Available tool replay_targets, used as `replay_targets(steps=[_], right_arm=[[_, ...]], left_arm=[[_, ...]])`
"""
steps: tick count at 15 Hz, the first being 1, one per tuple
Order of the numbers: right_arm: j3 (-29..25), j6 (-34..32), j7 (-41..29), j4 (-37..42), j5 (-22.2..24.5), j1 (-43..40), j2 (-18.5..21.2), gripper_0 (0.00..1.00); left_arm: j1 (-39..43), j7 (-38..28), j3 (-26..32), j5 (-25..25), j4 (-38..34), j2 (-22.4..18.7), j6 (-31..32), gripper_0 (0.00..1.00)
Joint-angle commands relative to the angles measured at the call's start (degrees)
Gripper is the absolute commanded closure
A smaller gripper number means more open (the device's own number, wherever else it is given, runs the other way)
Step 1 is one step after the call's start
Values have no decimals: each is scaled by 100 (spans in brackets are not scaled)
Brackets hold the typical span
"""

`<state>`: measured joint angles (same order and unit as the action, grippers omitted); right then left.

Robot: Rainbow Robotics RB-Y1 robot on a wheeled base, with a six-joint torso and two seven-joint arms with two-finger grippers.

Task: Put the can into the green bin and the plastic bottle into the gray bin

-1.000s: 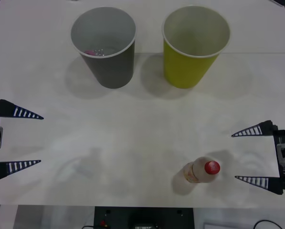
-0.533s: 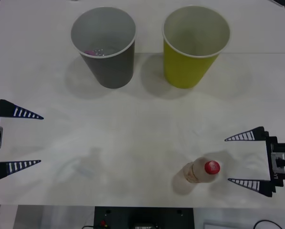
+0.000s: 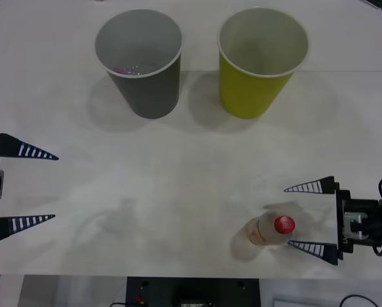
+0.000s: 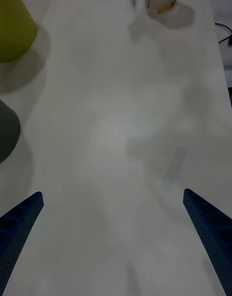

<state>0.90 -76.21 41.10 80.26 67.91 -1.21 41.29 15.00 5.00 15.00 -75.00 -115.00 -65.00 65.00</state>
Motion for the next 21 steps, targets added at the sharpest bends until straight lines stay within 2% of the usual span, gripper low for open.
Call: replay_targets(steps=[1, 6, 10, 11, 13, 21], right_arm=[[25, -175, 47, -291, 3, 121, -279, 0], [42, -693, 162, -985, 3, 455, -692, 0], [77, -729, 206, -1047, 3, 481, -798, 0], [77, -729, 214, -1047, -5, 481, -798, 28], [113, -729, 179, -1047, 3, 472, -798, 100], [130, -711, 83, -1047, 3, 472, -789, 100]], left_arm=[[0, 0, 0, 0, 0, 0, 0, 0], [0, 0, 0, 0, 0, 0, 0, 0], [0, 0, 0, 0, 0, 0, 0, 0], [0, 0, 0, 0, 0, 0, 0, 0], [0, 0, 0, 0, 0, 0, 0, 0], [0, 0, 0, 0, 0, 0, 0, 0]])
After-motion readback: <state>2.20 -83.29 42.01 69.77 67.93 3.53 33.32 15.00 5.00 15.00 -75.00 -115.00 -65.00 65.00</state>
